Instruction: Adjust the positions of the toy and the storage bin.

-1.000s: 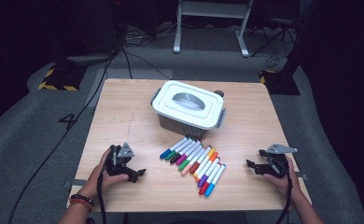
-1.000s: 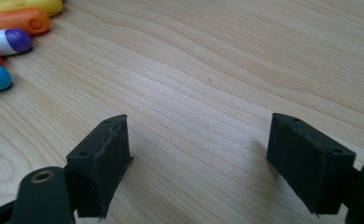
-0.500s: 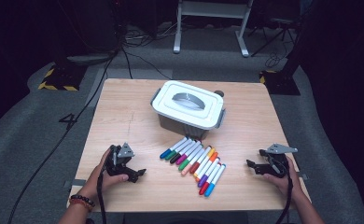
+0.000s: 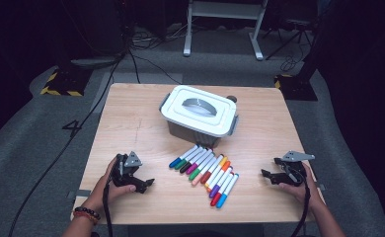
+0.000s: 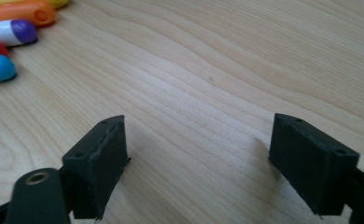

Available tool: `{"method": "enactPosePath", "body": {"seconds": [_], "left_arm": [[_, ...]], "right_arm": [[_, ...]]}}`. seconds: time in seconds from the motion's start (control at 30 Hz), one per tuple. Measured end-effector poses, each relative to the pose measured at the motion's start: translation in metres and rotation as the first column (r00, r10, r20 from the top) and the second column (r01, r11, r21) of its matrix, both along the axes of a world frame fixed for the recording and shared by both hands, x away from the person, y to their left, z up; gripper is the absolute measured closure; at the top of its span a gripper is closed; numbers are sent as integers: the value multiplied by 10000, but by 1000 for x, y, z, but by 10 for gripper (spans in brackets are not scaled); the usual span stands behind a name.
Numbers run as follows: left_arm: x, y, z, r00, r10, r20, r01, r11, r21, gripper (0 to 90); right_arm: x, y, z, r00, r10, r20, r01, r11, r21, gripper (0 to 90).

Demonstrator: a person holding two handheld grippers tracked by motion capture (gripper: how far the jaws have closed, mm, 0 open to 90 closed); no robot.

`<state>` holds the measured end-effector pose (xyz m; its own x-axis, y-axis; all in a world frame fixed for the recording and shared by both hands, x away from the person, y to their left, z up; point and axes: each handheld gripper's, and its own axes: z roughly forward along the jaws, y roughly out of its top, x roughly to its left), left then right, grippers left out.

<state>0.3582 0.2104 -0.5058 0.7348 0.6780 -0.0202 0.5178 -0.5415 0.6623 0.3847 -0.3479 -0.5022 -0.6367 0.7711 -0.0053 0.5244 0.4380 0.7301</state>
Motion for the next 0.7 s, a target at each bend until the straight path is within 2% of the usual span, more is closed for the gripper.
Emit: {"method": "enactPosePath", "body": {"seconds": [0.1, 0.3, 0.37, 0.43, 0.47, 0.5, 0.57, 0.7], "left_arm": [[0, 0, 0, 10000, -12, -2, 12, 10000, 13, 1], [0, 1, 0, 10000, -42, 15, 42, 10000, 28, 4], [0, 1, 0, 10000, -89, 11, 89, 10000, 21, 4], [0, 1, 0, 10000, -87, 11, 87, 10000, 21, 5], [0, 1, 0, 10000, -88, 11, 88, 10000, 20, 5], [0, 1, 0, 10000, -87, 9, 87, 10000, 19, 5], [0, 1, 0, 10000, -88, 11, 88, 10000, 19, 5], [0, 1, 0, 10000, -89, 10, 89, 10000, 18, 5]], "right_arm": [[0, -1, 1, 9996, 258, -106, -256, 9995, 172, 212], [0, 0, 12, 9978, 665, 51, -667, 9969, 412, 251], [3, 6, 22, 9955, 902, 274, -912, 9951, 374, 258], [4, 7, 25, 9949, 942, 358, -955, 9947, 379, 258], [6, 12, 34, 9918, 1142, 577, -1168, 9922, 433, 263], [6, 12, 34, 9918, 1142, 577, -1168, 9922, 433, 263], [10, 19, 47, 9851, 1447, 930, -1511, 9863, 655, 264], [13, 24, 56, 9802, 1620, 1138, -1702, 9832, 665, 264]]}}
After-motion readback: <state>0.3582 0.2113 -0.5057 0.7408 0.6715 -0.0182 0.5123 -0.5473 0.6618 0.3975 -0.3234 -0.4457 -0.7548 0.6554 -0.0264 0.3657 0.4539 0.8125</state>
